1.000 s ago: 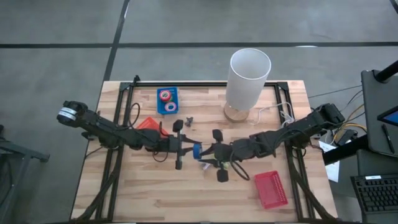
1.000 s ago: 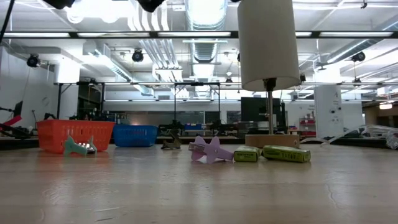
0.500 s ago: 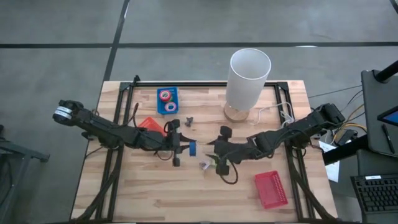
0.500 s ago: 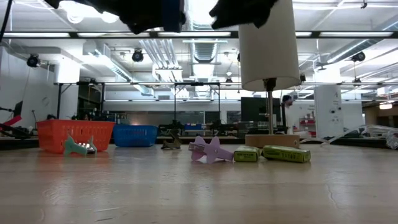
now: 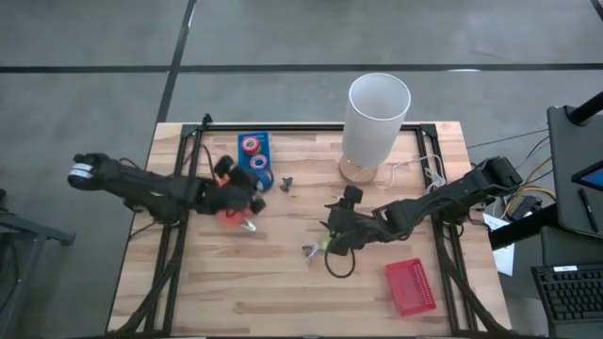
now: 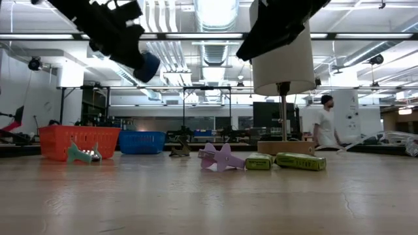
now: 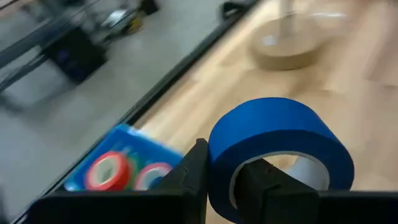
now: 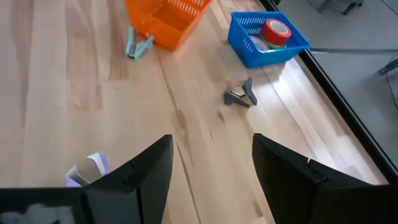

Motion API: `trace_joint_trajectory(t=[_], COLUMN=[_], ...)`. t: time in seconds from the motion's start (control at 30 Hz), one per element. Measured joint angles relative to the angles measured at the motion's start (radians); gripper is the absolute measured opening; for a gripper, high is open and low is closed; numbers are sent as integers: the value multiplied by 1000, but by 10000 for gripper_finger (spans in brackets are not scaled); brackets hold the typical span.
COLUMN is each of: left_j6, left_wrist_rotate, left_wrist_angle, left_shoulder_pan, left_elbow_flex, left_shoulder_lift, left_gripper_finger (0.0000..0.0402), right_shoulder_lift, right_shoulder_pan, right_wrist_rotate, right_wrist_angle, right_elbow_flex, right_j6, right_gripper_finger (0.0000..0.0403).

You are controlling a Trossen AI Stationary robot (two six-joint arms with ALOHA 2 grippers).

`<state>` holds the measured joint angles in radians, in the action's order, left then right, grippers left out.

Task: Pick and place Stapler, Stapler remover, tape
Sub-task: Stack the blue tape on top of the pink tape into the blue bin

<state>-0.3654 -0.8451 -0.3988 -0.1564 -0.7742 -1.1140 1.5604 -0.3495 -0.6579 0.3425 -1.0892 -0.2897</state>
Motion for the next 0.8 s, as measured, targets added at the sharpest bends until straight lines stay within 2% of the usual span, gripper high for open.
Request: trace_joint_trajectory(t=[0.17,0.33,0.5,0.63,0.8], left_j6=[-22,4,74,87,106], left_wrist_rotate=[122,367,560,642,703], left_wrist_angle=[-55,-13,25,21,-30], left_shoulder_pan=[227,492,691,790,821], left_elbow_flex=[1,1,-15,-51,-100], left_shoulder_lift=[12,-25,-100,-175,-280], left_gripper_finger=[56,59,59,61,62], right_shoulder_lift=[0,0,0,0,0], right_shoulder_pan=[1,1,1,1,1], right_wrist_rotate=[0,1,3,3,3], right_wrist_angle=[-55,-55,-55,-57,-62], right_elbow_flex=[27,26,25,25,25], right_j6=[0,0,0,0,0], right_gripper_finger=[215,215,215,215,215])
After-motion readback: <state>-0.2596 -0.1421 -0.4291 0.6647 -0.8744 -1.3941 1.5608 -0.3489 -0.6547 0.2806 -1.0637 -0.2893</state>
